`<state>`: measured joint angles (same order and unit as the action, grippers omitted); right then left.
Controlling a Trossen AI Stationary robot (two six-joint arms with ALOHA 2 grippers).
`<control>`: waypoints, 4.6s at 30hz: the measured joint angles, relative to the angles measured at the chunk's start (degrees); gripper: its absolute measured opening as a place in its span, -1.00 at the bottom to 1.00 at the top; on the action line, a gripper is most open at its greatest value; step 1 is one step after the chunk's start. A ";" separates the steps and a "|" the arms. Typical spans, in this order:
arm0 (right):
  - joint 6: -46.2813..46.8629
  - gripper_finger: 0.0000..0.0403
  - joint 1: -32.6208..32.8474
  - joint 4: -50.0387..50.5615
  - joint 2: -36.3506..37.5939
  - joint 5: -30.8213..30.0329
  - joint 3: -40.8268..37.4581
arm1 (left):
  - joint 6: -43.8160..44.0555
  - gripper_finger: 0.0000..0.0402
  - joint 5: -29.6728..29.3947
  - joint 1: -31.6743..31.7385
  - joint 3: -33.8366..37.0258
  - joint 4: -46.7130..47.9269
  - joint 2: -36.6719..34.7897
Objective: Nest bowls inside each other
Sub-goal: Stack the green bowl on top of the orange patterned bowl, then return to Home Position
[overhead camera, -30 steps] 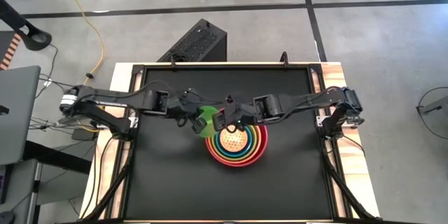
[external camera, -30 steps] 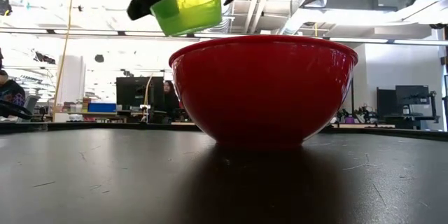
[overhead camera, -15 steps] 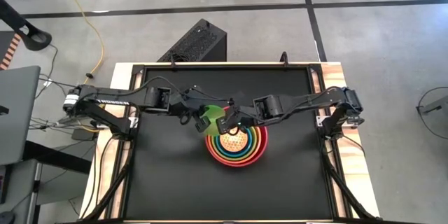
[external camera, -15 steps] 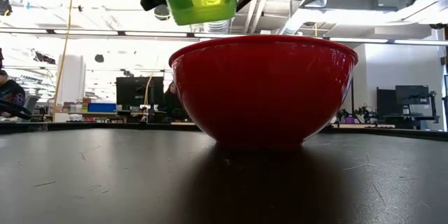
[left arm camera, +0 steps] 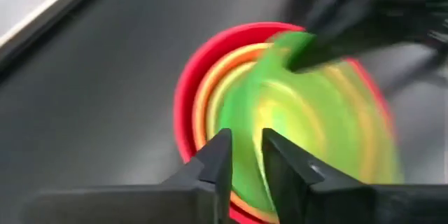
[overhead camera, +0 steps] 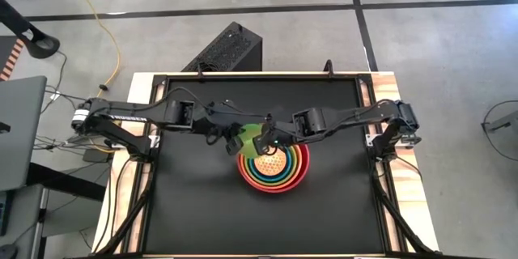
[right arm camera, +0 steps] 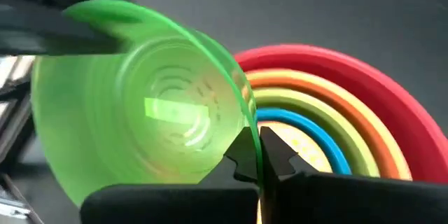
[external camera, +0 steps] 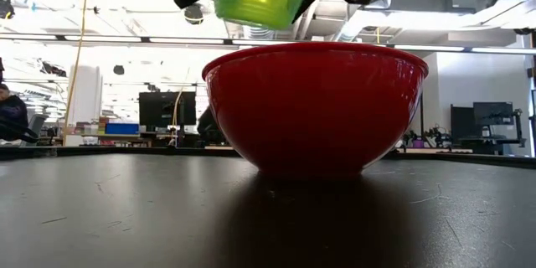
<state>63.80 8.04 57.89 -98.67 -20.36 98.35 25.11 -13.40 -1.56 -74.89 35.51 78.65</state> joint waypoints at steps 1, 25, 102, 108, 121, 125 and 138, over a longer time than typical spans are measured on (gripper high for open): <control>0.45 -1.00 0.19 1.61 0.00 -0.05 0.00 | -0.20 -0.65 1.24 -0.01 0.00 -0.03 -0.55; 2.39 -1.00 0.56 -0.50 0.00 8.31 -10.52 | -4.10 -0.36 0.59 0.00 27.49 -21.00 -40.00; -32.14 -0.34 15.73 -35.42 39.89 -2.00 -43.56 | -2.16 -0.36 3.61 -4.57 44.96 -31.82 -56.10; -32.84 -0.34 8.85 -53.89 51.95 9.15 -62.81 | -5.95 -0.36 2.36 -4.44 51.15 -36.09 -59.09; -36.01 -0.34 -1.65 -58.84 80.04 16.06 -84.33 | 3.35 -0.36 -4.35 -4.33 72.37 -50.40 -70.50; -36.57 -0.34 -3.14 -61.42 87.35 17.29 -90.30 | 3.48 -0.36 -5.98 -4.33 74.20 -50.39 -72.79; -45.96 -0.35 -4.40 -59.30 96.47 20.52 -97.88 | 2.43 -0.36 -7.08 -4.34 74.31 -47.71 -73.55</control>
<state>17.84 3.64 -1.41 -2.20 0.16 0.47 27.54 -20.48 -5.90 -0.58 -12.20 5.10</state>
